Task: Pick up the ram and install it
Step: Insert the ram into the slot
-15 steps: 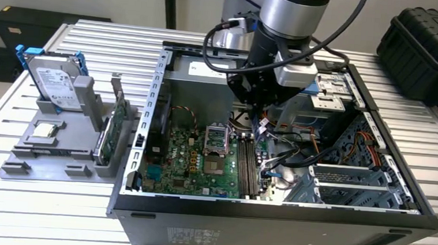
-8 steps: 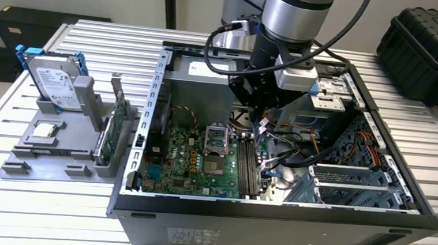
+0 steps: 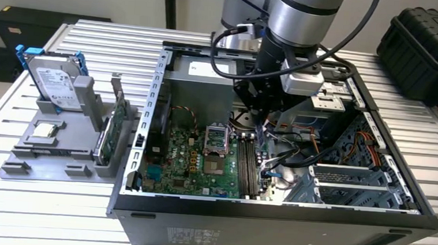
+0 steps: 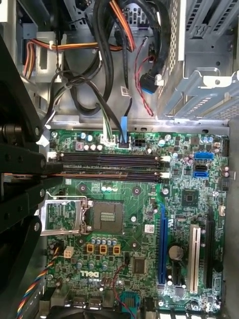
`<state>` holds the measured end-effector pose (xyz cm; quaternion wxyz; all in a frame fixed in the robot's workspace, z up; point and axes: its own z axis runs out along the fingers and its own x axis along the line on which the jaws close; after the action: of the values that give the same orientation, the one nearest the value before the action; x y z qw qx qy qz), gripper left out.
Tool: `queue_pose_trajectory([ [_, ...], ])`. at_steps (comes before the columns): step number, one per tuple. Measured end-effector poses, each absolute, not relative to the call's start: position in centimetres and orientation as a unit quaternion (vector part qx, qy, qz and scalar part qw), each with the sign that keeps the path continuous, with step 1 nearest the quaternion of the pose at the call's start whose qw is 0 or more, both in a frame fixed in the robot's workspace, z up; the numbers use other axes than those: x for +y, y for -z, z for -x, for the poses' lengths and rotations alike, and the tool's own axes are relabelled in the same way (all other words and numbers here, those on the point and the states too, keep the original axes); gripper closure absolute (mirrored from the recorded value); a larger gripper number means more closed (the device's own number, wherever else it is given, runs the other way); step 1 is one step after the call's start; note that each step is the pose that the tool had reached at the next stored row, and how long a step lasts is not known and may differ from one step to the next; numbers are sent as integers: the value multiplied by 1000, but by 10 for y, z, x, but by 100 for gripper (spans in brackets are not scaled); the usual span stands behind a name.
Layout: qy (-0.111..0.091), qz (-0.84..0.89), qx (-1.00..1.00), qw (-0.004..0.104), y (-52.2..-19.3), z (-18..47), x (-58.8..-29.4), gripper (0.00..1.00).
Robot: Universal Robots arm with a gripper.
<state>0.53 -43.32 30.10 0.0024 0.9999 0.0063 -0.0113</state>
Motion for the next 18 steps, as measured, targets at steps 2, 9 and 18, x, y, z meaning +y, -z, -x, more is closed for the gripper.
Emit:
queue_pose_trajectory([
  [2, 12, -1000, 5, 3, -300, -7, -434, 100],
  [9, 13, -1000, 1, 2, -297, -12, -436, 100],
  [18, 14, -1000, -4, 2, -293, -14, -438, 100],
])
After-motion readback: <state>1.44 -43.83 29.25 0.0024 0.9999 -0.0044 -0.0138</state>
